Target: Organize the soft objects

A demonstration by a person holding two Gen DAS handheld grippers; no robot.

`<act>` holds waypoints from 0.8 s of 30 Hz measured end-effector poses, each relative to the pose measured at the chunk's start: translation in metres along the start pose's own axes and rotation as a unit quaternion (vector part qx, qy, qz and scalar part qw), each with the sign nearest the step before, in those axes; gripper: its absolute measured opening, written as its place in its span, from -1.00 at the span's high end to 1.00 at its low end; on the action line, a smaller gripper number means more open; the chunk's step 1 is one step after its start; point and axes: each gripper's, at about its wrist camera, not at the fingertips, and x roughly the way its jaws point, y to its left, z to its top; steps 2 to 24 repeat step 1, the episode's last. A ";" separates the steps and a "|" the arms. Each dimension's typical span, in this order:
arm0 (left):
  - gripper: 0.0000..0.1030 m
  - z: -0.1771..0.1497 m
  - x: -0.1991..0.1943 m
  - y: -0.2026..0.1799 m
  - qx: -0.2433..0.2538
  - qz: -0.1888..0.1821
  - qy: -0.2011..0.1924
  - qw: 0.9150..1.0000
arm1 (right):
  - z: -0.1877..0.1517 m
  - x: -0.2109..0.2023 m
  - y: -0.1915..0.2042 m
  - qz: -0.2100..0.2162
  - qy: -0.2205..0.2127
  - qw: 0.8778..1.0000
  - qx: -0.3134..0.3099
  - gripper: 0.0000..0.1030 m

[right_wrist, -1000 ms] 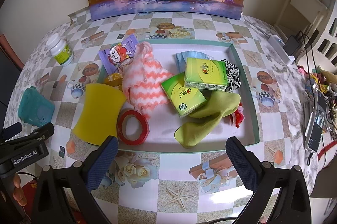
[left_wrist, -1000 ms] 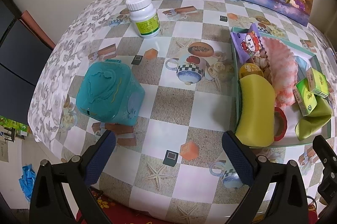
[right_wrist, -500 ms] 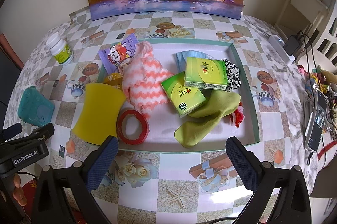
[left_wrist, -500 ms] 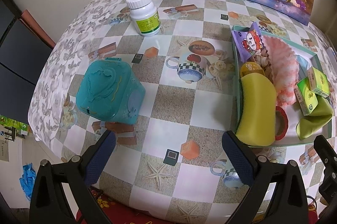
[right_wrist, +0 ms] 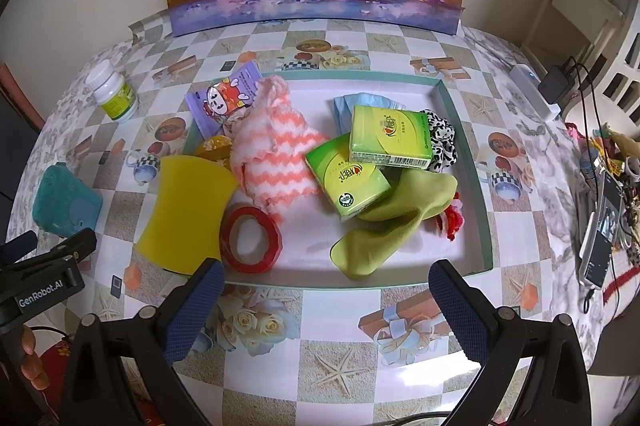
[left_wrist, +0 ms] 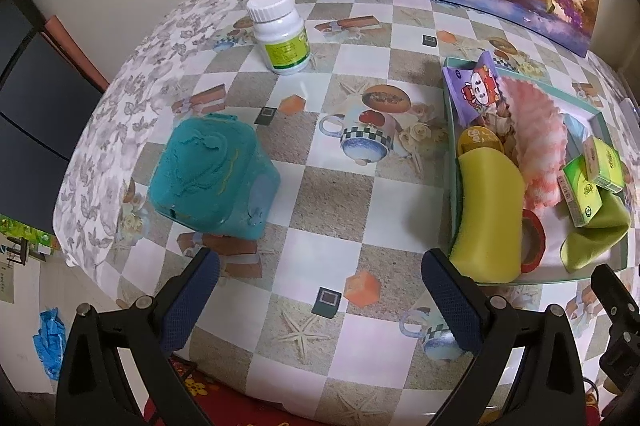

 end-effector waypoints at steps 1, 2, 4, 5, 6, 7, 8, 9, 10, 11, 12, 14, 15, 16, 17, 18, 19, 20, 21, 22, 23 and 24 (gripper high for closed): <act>-0.96 0.000 0.001 0.000 0.000 -0.001 0.001 1.000 | 0.000 0.000 0.000 0.000 0.000 1.000 0.000 -1.00; -0.96 0.000 0.001 0.000 0.000 -0.001 0.001 1.000 | 0.000 0.000 0.000 0.000 0.000 1.000 0.000 -1.00; -0.96 0.000 0.001 0.000 0.000 -0.001 0.001 1.000 | 0.000 0.000 0.000 0.000 0.000 1.000 0.000 -1.00; -0.96 0.000 0.001 0.000 0.000 -0.001 0.001 1.000 | 0.000 0.000 0.000 0.000 0.000 1.000 0.000 -1.00; -0.96 0.000 0.001 0.000 0.000 -0.001 0.001 1.000 | 0.000 0.000 0.000 0.000 0.000 1.000 0.000 -1.00; -0.96 0.000 0.001 0.000 0.000 -0.001 0.001 1.000 | 0.000 0.000 0.000 0.000 0.000 1.000 0.000 -1.00; -0.96 0.000 0.001 0.000 0.000 -0.001 0.001 1.000 | 0.000 0.000 0.000 0.000 0.000 1.000 0.000 -1.00; -0.96 0.000 0.001 0.000 0.000 -0.001 0.001 1.000 | 0.000 0.000 0.000 0.000 0.000 1.000 0.000 -1.00; -0.96 0.000 0.001 0.000 0.000 -0.001 0.001 1.000 | 0.000 0.000 0.000 0.000 0.000 1.000 0.000 -1.00; -0.96 0.000 0.001 0.000 0.000 -0.001 0.001 1.000 | 0.000 0.000 0.000 0.000 0.000 1.000 0.000 -1.00; -0.96 0.000 0.001 0.000 0.000 -0.001 0.001 1.000 | 0.000 0.000 0.000 0.000 0.000 1.000 0.000 -1.00; -0.96 0.000 0.001 0.000 0.000 -0.001 0.001 1.000 | 0.000 0.000 0.000 0.000 0.000 1.000 0.000 -1.00; -0.96 0.000 0.001 0.000 0.000 -0.001 0.001 1.000 | 0.000 0.000 0.000 0.000 0.000 1.000 0.000 -1.00; -0.96 0.000 0.001 0.000 0.000 -0.001 0.001 1.000 | 0.000 0.000 0.000 0.000 0.000 1.000 0.000 -1.00; -0.96 0.000 0.001 0.000 0.000 -0.001 0.001 1.000 | 0.000 0.000 0.000 0.000 0.000 1.000 0.000 -1.00; -0.96 0.000 0.001 0.000 0.000 -0.001 0.001 1.000 | 0.000 0.000 0.000 0.000 0.000 1.000 0.000 -1.00; -0.96 0.000 0.001 0.000 0.000 -0.001 0.001 1.000 | 0.000 0.000 0.000 0.000 0.000 1.000 0.000 -1.00; -0.96 0.000 0.001 0.000 0.000 -0.001 0.001 1.000 | 0.000 0.000 0.000 0.000 0.000 1.000 0.000 -1.00; -0.96 0.000 0.001 0.000 0.000 -0.001 0.001 1.000 | 0.000 0.000 0.000 0.000 0.000 1.000 0.000 -1.00; -0.96 0.000 0.001 0.000 0.000 -0.001 0.001 1.000 | 0.000 0.000 0.000 0.000 0.000 1.000 0.000 -1.00; -0.96 0.000 0.001 0.000 0.000 -0.001 0.001 1.000 | 0.000 0.000 0.000 0.000 0.000 1.000 0.000 -1.00; -0.96 0.000 0.001 0.000 0.000 -0.001 0.001 1.000 | 0.000 0.000 0.000 0.000 0.000 1.000 0.000 -1.00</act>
